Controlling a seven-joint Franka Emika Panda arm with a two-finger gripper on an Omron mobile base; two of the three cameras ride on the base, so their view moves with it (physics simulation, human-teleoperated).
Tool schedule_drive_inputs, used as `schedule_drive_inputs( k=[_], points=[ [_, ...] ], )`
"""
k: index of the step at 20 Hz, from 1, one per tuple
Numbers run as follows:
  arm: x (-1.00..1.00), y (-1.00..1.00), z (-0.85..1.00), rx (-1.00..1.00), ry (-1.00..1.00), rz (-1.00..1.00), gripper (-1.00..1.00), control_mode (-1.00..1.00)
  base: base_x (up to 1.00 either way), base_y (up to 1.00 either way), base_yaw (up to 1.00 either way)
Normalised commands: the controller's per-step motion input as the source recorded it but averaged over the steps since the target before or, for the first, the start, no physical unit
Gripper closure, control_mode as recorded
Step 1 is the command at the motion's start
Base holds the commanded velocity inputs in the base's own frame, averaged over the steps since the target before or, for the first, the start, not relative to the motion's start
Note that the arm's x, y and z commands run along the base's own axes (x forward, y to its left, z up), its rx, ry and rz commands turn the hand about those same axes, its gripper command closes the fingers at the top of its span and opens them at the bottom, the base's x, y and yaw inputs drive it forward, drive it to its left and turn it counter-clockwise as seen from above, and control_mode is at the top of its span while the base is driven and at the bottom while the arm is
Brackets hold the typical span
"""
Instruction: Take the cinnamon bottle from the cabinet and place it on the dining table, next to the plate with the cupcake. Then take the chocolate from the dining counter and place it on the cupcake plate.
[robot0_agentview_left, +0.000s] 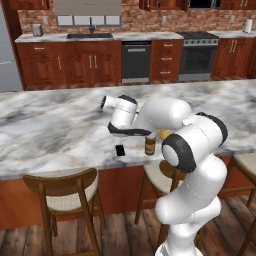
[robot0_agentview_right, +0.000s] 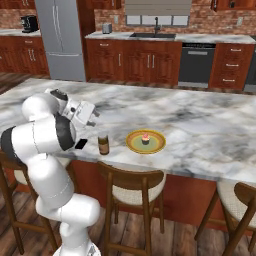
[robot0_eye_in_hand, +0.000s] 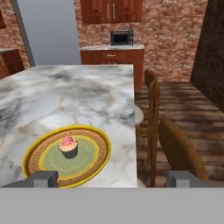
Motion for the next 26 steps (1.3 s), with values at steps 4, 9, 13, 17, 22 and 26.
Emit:
schedule_drive_inputs(
  k=[4,9,13,17,22,26],
  points=[
    [-0.4,0.78,0.43,0.08,0.0,-0.01,-1.0,-1.0,0.0,0.0,0.0],
    [-0.22,0.71,0.04,0.29,0.2,0.36,-1.0,-1.0,0.0,0.0,0.0],
    [0.04,0.41,0.0,0.35,0.33,0.64,-1.0,-1.0,0.0,0.0,0.0],
    [0.29,0.22,-0.43,0.21,0.37,0.64,-1.0,-1.0,0.0,0.0,0.0],
    [0.61,0.08,-0.89,0.08,0.38,0.6,-1.0,-1.0,0.0,0.0,0.0],
    [0.95,0.29,-0.46,0.29,0.33,0.49,-1.0,-1.0,0.0,0.0,0.0]
  ],
)
